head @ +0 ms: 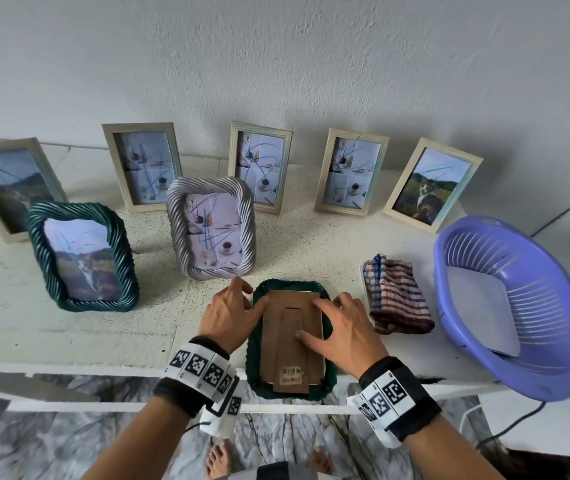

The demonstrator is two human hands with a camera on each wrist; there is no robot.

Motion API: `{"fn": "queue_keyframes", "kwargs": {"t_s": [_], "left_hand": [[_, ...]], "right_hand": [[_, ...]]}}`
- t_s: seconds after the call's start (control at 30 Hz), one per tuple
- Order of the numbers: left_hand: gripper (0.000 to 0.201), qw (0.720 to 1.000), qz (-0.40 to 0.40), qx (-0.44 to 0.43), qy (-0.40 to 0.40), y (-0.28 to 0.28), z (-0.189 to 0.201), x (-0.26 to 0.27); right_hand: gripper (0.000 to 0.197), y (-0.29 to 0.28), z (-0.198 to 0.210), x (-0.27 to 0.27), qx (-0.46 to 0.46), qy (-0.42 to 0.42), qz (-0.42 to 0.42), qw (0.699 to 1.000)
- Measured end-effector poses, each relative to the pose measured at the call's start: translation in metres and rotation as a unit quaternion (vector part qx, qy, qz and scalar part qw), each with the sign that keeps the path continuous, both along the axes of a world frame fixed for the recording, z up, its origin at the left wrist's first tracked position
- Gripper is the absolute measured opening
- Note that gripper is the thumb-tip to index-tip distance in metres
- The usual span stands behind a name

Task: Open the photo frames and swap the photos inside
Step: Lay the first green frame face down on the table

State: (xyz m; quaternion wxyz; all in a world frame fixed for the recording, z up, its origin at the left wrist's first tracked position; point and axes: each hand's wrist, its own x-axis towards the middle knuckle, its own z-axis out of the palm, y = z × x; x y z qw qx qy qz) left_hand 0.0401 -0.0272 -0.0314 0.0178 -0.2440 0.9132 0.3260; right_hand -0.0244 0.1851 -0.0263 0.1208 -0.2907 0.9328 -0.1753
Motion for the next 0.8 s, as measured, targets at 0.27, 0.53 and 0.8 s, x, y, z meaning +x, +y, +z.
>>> {"fn": "queue_keyframes", "kwargs": {"t_s": [0.27, 0.53, 0.8], "left_hand": [[0.06, 0.986, -0.034, -0.119, -0.109, 0.004, 0.0, -0.029], [0.035, 0.99, -0.043, -0.109, -0.077, 0.0, -0.002, -0.031], [0.033, 0.998, -0.066, -0.009, -0.008, -0.01, -0.006, -0.013]], "right_hand": [[0.075, 0.0, -0.007, -0.002, -0.018, 0.006, -0.008, 1.0], [0.075, -0.001, -0.007, -0.002, -0.015, 0.013, -0.009, 1.0], [0.074, 0.0, -0.006, -0.001, -0.008, 0.013, -0.008, 1.0]]}}
